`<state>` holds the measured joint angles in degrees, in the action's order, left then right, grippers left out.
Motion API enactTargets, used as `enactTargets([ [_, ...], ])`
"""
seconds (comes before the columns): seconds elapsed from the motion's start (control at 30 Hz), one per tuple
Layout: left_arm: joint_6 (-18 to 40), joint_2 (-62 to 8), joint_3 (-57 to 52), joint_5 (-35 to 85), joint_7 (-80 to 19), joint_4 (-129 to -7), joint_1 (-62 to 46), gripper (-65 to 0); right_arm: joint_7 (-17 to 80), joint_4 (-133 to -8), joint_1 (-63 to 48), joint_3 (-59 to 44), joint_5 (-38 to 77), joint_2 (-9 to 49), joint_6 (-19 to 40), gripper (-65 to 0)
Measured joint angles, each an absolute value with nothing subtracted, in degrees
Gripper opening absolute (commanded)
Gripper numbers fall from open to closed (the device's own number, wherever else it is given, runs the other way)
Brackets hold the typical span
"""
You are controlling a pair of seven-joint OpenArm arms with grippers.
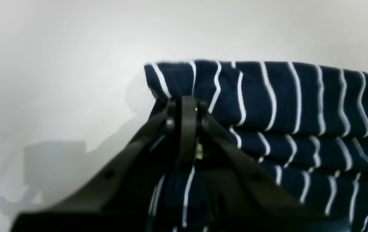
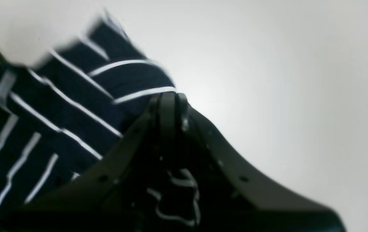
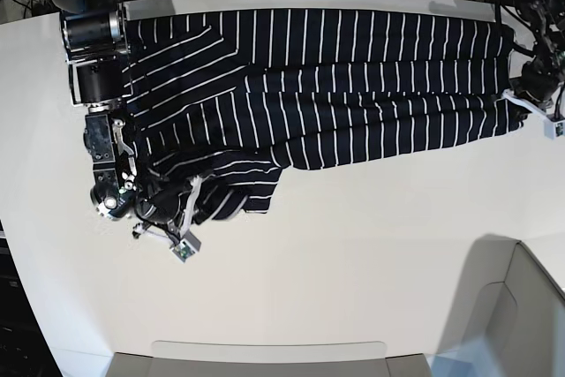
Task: Fold the T-shirt properly
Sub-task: 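Fold the hem up over the shirt toward the folded edge with both grippers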
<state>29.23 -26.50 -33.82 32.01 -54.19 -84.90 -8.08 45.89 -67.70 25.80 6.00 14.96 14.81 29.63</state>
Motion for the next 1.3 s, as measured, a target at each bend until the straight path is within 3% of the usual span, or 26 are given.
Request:
enactTargets([
  [0.2, 29.6, -26.6, -33.8, 32.6, -54.4, -88.5, -7.4, -65.0, 55.2, -79.8, 21.2, -0.3, 14.5, 15.6, 29.8, -65.0],
  [0.57, 29.3, -26.7, -33.9, 32.2, -58.5, -89.4, -7.8, -65.0, 59.8, -96.1, 10.2, -6.9, 14.9, 18.4, 30.0, -65.0],
  [1.03, 29.4, -26.7, -33.9, 32.3, -60.6, -97.0, -10.2, -65.0, 59.5, -106.4, -1.8, -23.6, 37.6, 23.9, 30.0, -65.0],
  [1.3, 29.4, -26.7, -33.9, 32.4, -61.5, -97.8, -13.9, -65.0, 59.8, -108.7, -7.3, -27.5, 41.0, 26.5, 30.0, -65.0],
])
